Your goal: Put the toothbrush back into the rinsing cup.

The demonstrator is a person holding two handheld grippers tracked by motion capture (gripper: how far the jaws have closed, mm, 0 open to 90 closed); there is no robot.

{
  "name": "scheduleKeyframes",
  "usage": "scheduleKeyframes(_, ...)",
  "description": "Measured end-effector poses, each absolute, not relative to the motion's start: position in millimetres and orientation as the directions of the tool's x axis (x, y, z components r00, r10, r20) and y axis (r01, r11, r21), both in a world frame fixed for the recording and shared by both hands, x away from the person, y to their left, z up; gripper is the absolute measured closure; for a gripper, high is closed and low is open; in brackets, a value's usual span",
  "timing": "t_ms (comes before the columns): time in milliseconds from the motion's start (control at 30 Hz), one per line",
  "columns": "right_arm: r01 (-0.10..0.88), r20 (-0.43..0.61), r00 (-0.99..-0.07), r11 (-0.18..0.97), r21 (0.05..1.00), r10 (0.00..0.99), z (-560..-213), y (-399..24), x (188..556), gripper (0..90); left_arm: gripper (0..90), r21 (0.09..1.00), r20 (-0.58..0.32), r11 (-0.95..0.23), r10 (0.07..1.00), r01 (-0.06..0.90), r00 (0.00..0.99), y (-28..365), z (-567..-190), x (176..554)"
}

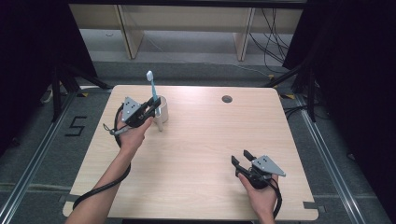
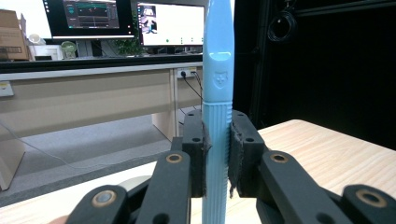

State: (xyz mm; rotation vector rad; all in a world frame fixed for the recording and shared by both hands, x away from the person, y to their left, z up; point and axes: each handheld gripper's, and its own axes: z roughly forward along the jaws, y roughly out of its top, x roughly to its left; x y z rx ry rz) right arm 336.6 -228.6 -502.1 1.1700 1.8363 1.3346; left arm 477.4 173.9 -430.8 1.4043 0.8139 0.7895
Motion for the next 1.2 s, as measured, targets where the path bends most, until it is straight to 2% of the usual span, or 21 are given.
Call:
scheduleKeyframes(300, 0.32, 0.074, -0.456, 0.086, 0.944, 0.887, -504, -224, 337, 44.2, 78.4, 1.0, -0.018, 0.017, 0.861, 0.006, 0.508, 175, -437, 484)
scheduleKeyframes(367, 0.297, 0.045, -0.457, 0.105, 0.949, 0.889, -504, -226, 338, 44.1, 78.4, 1.0, -0.016, 0.015, 0.862, 0.008, 0.506, 175, -439, 485)
scheduleKeyframes(1200, 0.309, 0.072, -0.475, 0.09, 0.947, 0.877, -503, -224, 337, 43.9, 78.3, 1.0, -0.012, 0.005, 0.869, 0.015, 0.494, 177, -454, 493)
